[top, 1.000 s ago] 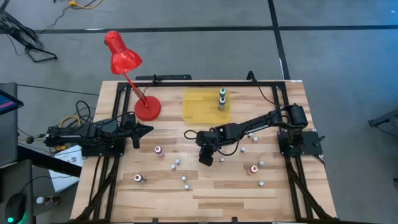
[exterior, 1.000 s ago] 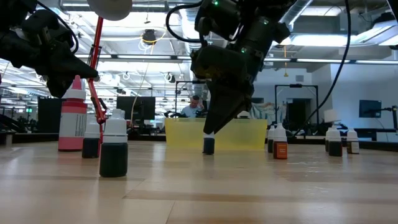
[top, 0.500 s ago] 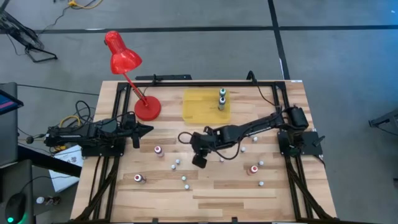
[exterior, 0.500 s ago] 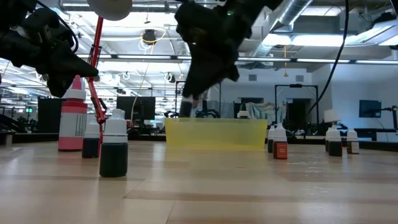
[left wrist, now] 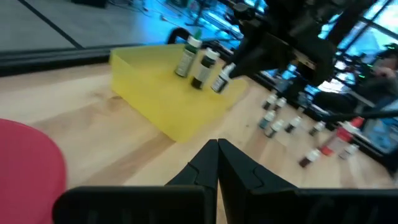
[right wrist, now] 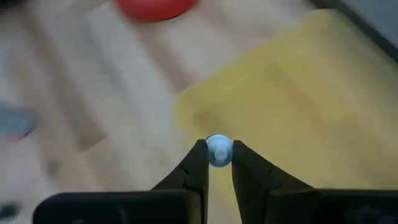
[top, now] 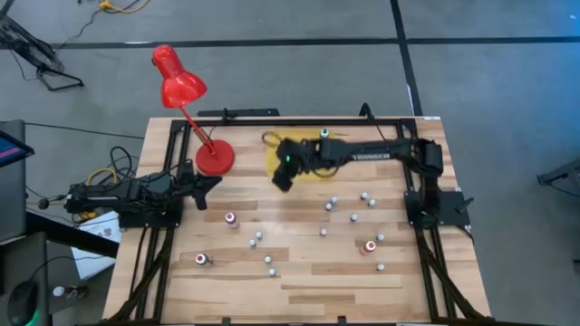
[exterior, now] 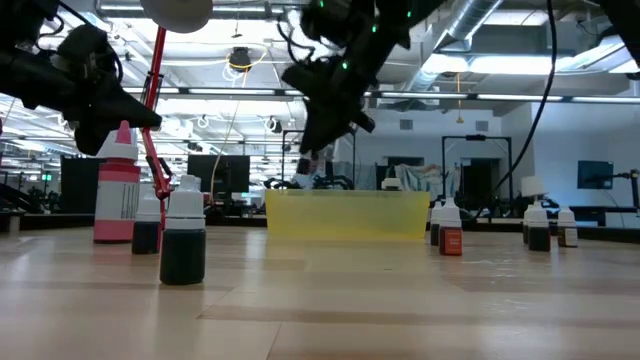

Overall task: Pick & Place food coloring
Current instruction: Put the small black food coloring bottle into the yellow bin

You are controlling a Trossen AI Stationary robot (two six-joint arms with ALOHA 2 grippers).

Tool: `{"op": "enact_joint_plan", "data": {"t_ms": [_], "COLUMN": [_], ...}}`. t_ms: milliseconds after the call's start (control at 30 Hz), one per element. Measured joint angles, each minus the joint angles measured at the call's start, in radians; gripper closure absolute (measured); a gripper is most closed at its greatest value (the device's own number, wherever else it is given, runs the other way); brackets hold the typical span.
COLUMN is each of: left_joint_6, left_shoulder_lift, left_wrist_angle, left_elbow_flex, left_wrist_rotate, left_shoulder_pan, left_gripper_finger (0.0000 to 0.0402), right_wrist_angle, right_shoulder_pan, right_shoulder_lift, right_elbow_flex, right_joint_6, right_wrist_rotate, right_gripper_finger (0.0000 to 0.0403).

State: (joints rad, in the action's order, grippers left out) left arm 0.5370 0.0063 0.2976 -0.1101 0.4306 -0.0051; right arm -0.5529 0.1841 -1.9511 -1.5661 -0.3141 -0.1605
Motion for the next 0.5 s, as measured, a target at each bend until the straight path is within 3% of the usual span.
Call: {"op": "enact_joint_plan", "data": {"t_ms": [200,500], "left_joint_6": [-0.029,-0.019], "left_shoulder_lift": [0.000,0.000], "left_wrist_angle": [0.005,0.004], "left_elbow_flex": [0.000,0.000], "left_wrist_rotate": [0.024,-0.024], "left_shoulder_pan": [0.000,0.000], "left_gripper_finger": [0.0401,0.0401], "right_wrist_angle": [0.064,0.103], "right_shoulder_pan": [0.107,0.155], "right_shoulder_lift": [-0.029,-0.084], "right_elbow_flex": [0.000,0.000], "right_joint_6": [0.009,0.010], "right_wrist_rotate": [0.019,0.059], "right_gripper_finger": [0.0363,0.0363]}}
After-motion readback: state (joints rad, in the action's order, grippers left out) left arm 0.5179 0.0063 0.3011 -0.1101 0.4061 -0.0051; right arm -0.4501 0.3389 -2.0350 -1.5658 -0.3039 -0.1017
